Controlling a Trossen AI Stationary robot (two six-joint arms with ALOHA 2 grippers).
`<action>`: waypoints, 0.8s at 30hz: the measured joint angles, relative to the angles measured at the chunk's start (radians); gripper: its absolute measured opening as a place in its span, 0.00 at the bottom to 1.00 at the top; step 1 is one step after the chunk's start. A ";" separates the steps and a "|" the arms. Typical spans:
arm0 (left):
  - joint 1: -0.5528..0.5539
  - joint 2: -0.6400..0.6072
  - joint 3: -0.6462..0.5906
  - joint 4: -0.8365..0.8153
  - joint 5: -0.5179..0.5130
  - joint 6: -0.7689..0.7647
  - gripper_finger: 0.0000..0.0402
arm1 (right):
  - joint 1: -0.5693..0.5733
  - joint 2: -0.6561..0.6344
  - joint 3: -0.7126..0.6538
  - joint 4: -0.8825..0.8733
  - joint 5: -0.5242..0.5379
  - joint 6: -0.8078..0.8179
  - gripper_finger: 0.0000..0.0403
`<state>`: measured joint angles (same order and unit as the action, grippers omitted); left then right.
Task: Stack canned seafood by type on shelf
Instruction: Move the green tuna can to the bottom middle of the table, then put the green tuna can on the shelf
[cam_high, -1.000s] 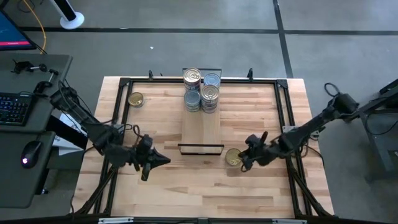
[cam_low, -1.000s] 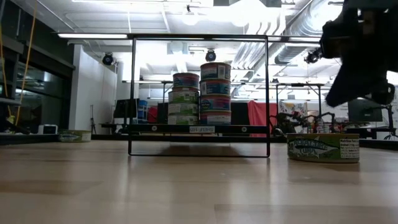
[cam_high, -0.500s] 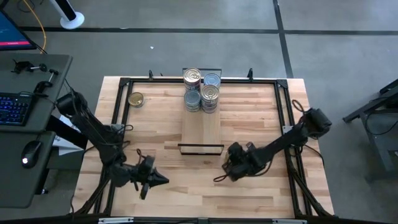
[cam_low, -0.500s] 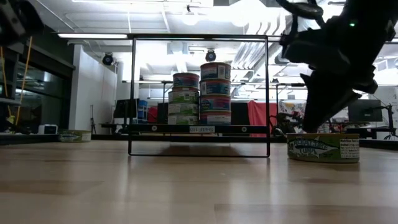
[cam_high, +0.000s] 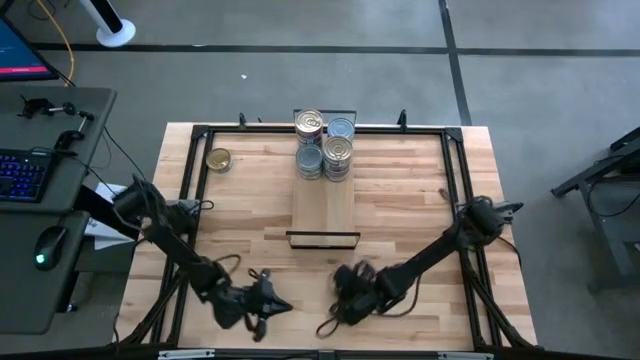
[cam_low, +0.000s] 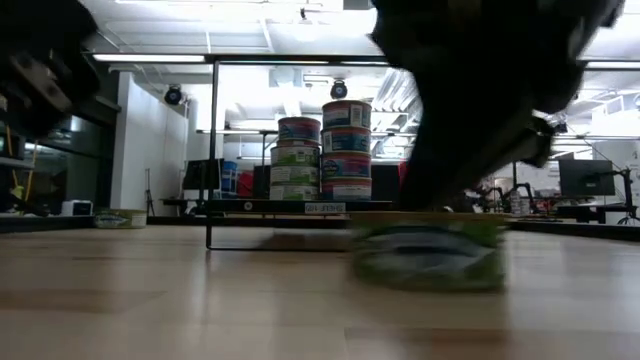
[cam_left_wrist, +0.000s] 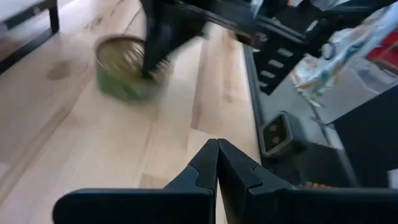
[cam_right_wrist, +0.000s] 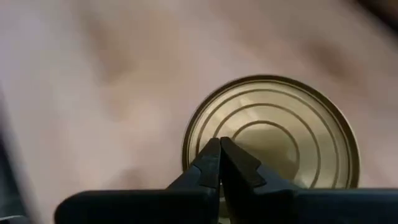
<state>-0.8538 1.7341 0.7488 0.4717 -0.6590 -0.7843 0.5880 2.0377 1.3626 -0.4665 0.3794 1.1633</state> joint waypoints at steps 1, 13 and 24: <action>0.013 0.038 0.025 0.003 0.005 0.001 0.00 | 0.005 0.029 0.036 0.024 -0.005 -0.031 0.00; 0.125 0.217 0.219 0.000 -0.002 0.232 0.00 | 0.053 -0.001 0.225 -0.150 -0.141 -0.457 0.00; 0.207 0.277 0.223 -0.015 0.117 0.344 0.00 | 0.083 -0.077 -0.141 0.171 -0.197 -0.256 0.00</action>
<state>-0.6468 2.0114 0.9722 0.4571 -0.5422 -0.4404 0.6710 1.9604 1.2216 -0.2958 0.1823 0.9074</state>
